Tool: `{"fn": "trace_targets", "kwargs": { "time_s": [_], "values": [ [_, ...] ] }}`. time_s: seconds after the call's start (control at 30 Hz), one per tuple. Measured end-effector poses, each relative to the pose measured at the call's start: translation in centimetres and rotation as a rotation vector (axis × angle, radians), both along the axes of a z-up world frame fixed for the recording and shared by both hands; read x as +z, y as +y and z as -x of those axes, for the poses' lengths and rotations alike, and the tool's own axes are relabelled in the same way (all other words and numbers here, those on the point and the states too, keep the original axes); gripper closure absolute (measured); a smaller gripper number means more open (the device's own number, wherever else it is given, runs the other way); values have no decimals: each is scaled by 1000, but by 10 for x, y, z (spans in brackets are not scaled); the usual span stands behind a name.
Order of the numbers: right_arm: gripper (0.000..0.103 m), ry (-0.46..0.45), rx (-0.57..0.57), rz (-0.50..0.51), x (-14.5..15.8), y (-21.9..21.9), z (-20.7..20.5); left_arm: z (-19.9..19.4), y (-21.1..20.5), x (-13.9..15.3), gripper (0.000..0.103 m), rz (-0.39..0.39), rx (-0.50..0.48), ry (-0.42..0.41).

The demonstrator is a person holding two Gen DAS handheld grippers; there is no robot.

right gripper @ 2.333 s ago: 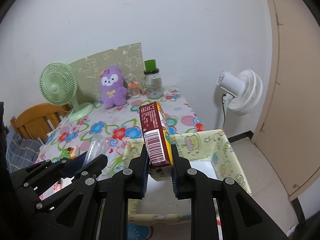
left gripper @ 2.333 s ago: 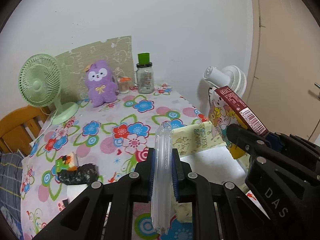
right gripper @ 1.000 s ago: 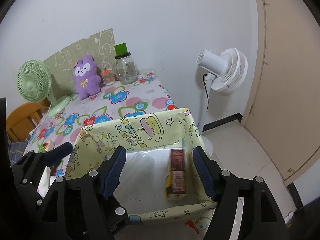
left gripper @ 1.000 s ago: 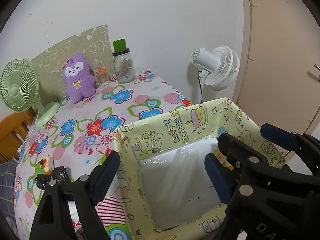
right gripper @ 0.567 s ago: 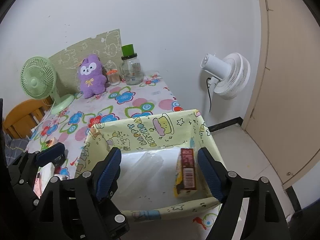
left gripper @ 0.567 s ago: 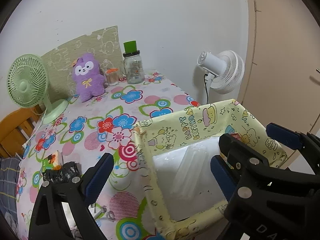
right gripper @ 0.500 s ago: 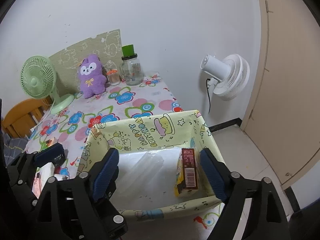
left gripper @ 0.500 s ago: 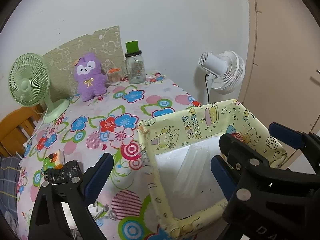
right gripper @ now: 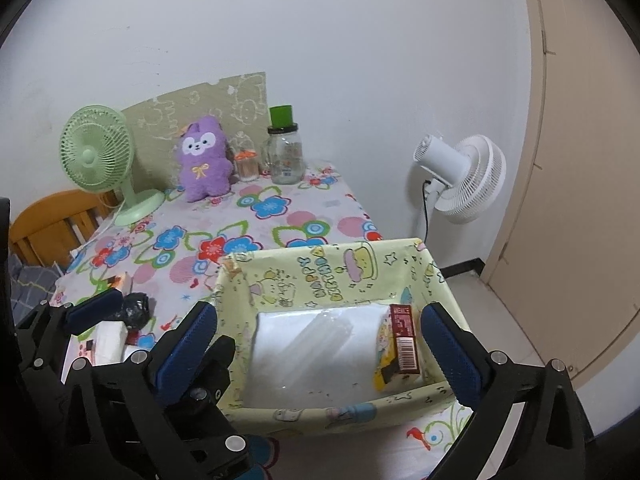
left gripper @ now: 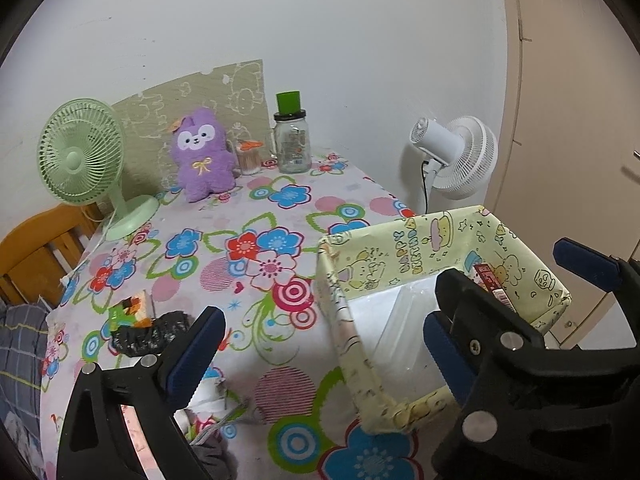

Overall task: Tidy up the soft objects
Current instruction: 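Withdraw both grippers from the paper box back over the table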

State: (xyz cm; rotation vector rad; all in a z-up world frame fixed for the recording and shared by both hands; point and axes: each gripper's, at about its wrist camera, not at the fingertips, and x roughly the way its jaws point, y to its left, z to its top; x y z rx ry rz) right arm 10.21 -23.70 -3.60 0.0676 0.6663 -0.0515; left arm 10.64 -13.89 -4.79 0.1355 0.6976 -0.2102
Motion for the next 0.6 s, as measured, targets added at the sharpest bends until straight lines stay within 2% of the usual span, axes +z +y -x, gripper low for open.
{"fn": "trace_targets", "kwargs": {
  "time_s": [0.37,0.6],
  "values": [
    [0,-22,25,21,7,27,14,15,28,4,0,22,32,-25],
    [0,-78,8,102,17,47,25,24,43,7,0,23,53,-40]
  ]
}}
